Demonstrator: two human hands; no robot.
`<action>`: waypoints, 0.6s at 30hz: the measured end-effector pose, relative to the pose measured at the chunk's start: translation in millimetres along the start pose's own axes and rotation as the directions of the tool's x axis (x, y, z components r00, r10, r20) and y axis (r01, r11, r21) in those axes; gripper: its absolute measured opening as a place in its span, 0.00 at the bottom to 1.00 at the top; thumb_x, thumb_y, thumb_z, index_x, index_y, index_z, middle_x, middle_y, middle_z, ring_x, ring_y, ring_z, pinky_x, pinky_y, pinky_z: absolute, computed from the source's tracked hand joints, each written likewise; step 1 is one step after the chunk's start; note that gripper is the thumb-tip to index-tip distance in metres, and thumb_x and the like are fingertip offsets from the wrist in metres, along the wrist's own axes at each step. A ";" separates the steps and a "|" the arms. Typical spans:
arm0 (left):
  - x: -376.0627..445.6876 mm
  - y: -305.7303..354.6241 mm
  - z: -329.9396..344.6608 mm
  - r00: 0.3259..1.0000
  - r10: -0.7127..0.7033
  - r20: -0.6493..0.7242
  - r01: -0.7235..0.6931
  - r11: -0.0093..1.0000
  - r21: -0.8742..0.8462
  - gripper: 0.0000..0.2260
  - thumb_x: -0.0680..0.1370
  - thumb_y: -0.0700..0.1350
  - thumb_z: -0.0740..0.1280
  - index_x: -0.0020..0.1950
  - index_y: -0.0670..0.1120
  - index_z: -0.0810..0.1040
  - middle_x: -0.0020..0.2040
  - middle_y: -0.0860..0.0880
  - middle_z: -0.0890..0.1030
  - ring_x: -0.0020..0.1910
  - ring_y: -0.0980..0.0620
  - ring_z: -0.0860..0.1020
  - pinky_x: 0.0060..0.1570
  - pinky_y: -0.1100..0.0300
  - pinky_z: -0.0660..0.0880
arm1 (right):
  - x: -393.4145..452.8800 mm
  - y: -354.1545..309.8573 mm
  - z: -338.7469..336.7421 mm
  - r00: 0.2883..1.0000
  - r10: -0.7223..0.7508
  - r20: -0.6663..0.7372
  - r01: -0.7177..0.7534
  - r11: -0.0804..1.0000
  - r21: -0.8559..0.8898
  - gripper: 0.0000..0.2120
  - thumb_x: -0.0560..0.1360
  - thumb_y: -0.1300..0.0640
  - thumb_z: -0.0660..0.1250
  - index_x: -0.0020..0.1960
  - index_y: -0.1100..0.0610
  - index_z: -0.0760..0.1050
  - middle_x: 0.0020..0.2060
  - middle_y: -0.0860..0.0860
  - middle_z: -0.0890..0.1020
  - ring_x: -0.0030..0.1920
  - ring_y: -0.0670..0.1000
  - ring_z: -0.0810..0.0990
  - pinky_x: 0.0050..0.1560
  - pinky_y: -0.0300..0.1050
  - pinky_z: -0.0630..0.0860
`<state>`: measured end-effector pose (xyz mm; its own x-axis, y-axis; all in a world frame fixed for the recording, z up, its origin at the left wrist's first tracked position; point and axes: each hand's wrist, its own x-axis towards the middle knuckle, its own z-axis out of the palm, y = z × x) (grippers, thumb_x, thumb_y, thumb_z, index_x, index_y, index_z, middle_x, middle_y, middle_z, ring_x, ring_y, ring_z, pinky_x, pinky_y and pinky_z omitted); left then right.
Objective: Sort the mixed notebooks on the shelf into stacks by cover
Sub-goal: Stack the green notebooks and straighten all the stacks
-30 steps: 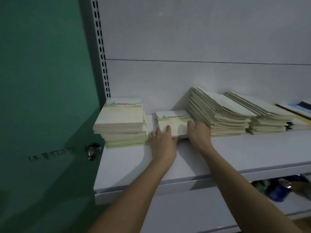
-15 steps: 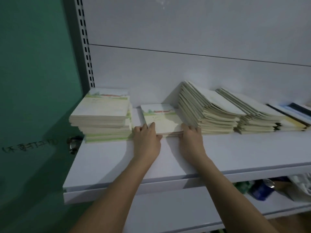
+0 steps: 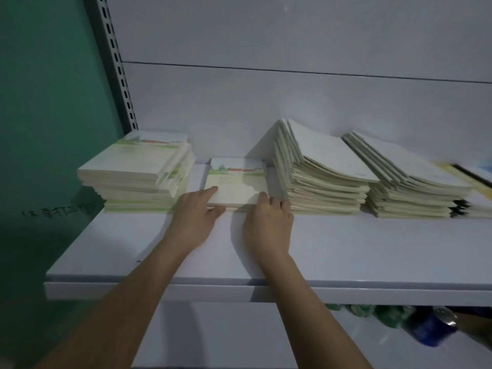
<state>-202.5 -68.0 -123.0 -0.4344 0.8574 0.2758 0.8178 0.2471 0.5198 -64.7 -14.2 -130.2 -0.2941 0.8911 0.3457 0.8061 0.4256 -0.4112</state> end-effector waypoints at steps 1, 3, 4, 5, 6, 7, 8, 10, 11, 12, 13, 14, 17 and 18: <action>0.3 0.7 1.0 1.000 0.005 0.016 -0.005 1.000 0.018 0.23 0.80 0.47 0.65 0.74 0.44 0.68 0.71 0.41 0.72 0.69 0.41 0.69 0.68 0.53 0.64 | 0.4 0.6 -1.0 1.000 0.007 0.008 -0.007 1.000 0.010 0.20 0.76 0.64 0.55 0.67 0.59 0.67 0.63 0.58 0.73 0.67 0.60 0.64 0.61 0.51 0.64; 1.0 -0.6 2.9 0.999 0.015 0.037 -0.017 0.998 0.054 0.23 0.82 0.47 0.62 0.76 0.46 0.65 0.74 0.43 0.68 0.71 0.43 0.66 0.68 0.55 0.61 | 1.2 0.4 -1.4 1.000 0.019 0.014 -0.019 0.999 0.029 0.18 0.76 0.64 0.56 0.66 0.59 0.67 0.63 0.57 0.73 0.66 0.60 0.64 0.60 0.51 0.63; 1.5 -1.4 3.0 0.999 0.016 0.042 -0.019 0.997 0.072 0.22 0.82 0.48 0.61 0.76 0.47 0.64 0.75 0.44 0.67 0.72 0.44 0.65 0.69 0.56 0.60 | 1.1 -0.4 -1.4 1.000 0.022 0.012 -0.023 0.999 0.040 0.17 0.76 0.63 0.56 0.65 0.59 0.67 0.62 0.57 0.73 0.66 0.60 0.64 0.59 0.51 0.63; 1.9 -2.4 2.9 0.999 0.015 0.048 -0.019 0.996 0.087 0.22 0.82 0.48 0.60 0.77 0.48 0.63 0.75 0.45 0.66 0.72 0.44 0.65 0.69 0.57 0.59 | 0.7 -1.3 -0.8 1.000 0.025 0.007 -0.026 0.998 0.051 0.17 0.76 0.63 0.57 0.64 0.59 0.67 0.62 0.57 0.73 0.65 0.59 0.64 0.59 0.51 0.63; 2.1 -3.1 3.3 0.999 0.014 0.051 -0.019 0.995 0.099 0.22 0.83 0.48 0.60 0.77 0.49 0.63 0.76 0.46 0.65 0.72 0.45 0.64 0.69 0.57 0.59 | 0.4 -1.9 -0.3 1.000 0.030 0.006 -0.030 0.998 0.052 0.17 0.76 0.63 0.57 0.64 0.59 0.67 0.62 0.57 0.73 0.65 0.59 0.64 0.58 0.51 0.63; 2.9 -4.4 4.2 0.998 0.020 0.054 -0.025 0.993 0.111 0.22 0.83 0.48 0.59 0.77 0.49 0.62 0.75 0.46 0.66 0.72 0.44 0.64 0.68 0.57 0.59 | 0.4 -2.2 -0.6 0.999 0.034 0.007 -0.034 0.998 0.050 0.16 0.76 0.62 0.57 0.64 0.59 0.67 0.62 0.57 0.73 0.65 0.59 0.64 0.58 0.51 0.63; 3.2 -4.9 4.9 0.998 0.027 0.058 -0.034 0.991 0.128 0.22 0.83 0.48 0.59 0.77 0.48 0.62 0.75 0.46 0.66 0.71 0.44 0.65 0.68 0.57 0.60 | 0.7 -2.6 -0.9 0.999 0.039 0.011 -0.040 0.998 0.047 0.16 0.76 0.62 0.57 0.63 0.58 0.67 0.62 0.57 0.73 0.65 0.59 0.64 0.59 0.51 0.63; 3.9 -5.1 7.5 0.998 0.040 0.055 -0.048 0.986 0.161 0.23 0.83 0.49 0.58 0.78 0.49 0.61 0.74 0.44 0.66 0.71 0.42 0.65 0.69 0.55 0.60 | 0.3 -3.0 -1.3 0.999 0.046 0.023 -0.047 0.998 0.035 0.15 0.75 0.61 0.57 0.62 0.59 0.67 0.62 0.57 0.73 0.65 0.59 0.65 0.59 0.51 0.63; 2.8 -3.5 7.5 0.998 0.035 0.049 -0.042 0.985 0.165 0.23 0.83 0.49 0.58 0.78 0.49 0.60 0.75 0.43 0.64 0.72 0.42 0.63 0.70 0.54 0.58 | -1.0 -3.6 -1.5 0.999 0.038 0.018 -0.039 0.999 0.027 0.15 0.75 0.61 0.57 0.62 0.59 0.67 0.61 0.58 0.73 0.64 0.60 0.65 0.60 0.51 0.64; 0.4 -0.4 6.3 0.999 0.025 0.037 -0.030 0.988 0.151 0.24 0.83 0.50 0.59 0.78 0.49 0.58 0.77 0.42 0.61 0.74 0.42 0.60 0.72 0.53 0.55 | -3.0 -4.2 -2.0 1.000 0.023 -0.003 -0.023 0.999 0.029 0.15 0.74 0.62 0.58 0.61 0.60 0.68 0.60 0.58 0.73 0.63 0.60 0.67 0.59 0.51 0.66; -3.3 3.7 4.0 0.999 0.036 0.013 -0.038 0.992 0.122 0.25 0.83 0.50 0.59 0.78 0.48 0.58 0.78 0.42 0.58 0.76 0.43 0.57 0.73 0.53 0.53 | -5.0 -4.5 -3.1 0.999 0.007 -0.045 -0.005 0.999 0.051 0.16 0.73 0.64 0.59 0.60 0.61 0.68 0.59 0.59 0.73 0.62 0.61 0.69 0.58 0.51 0.68; -7.9 8.3 0.9 0.996 0.086 -0.020 -0.084 0.993 0.081 0.24 0.82 0.50 0.60 0.78 0.47 0.60 0.78 0.43 0.57 0.77 0.45 0.56 0.74 0.53 0.52 | -7.6 -4.6 -5.3 0.995 -0.008 -0.100 0.017 0.996 0.089 0.17 0.72 0.65 0.60 0.60 0.62 0.69 0.59 0.60 0.73 0.60 0.62 0.70 0.55 0.52 0.70; -24.7 10.9 -18.5 0.919 0.346 -0.189 -0.348 0.937 0.021 0.18 0.81 0.46 0.62 0.70 0.47 0.72 0.74 0.47 0.68 0.74 0.48 0.63 0.73 0.52 0.61 | -14.7 -13.6 -13.2 0.949 -0.142 -0.280 0.197 0.965 0.176 0.17 0.74 0.67 0.63 0.63 0.63 0.71 0.61 0.59 0.73 0.60 0.59 0.71 0.53 0.49 0.72; -26.2 5.8 -31.5 0.888 0.383 -0.254 -0.393 0.920 0.014 0.16 0.80 0.47 0.62 0.68 0.47 0.74 0.72 0.48 0.71 0.72 0.49 0.65 0.72 0.54 0.61 | -14.3 -20.8 -17.0 0.923 -0.199 -0.329 0.267 0.947 0.176 0.16 0.75 0.67 0.63 0.62 0.63 0.72 0.62 0.58 0.74 0.60 0.58 0.71 0.54 0.45 0.70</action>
<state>-198.3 -103.2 -101.7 -0.1685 0.7416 0.6493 0.9278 -0.1031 0.3585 -68.5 -38.5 -112.2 -0.2630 0.6859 0.6785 0.5945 0.6691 -0.4459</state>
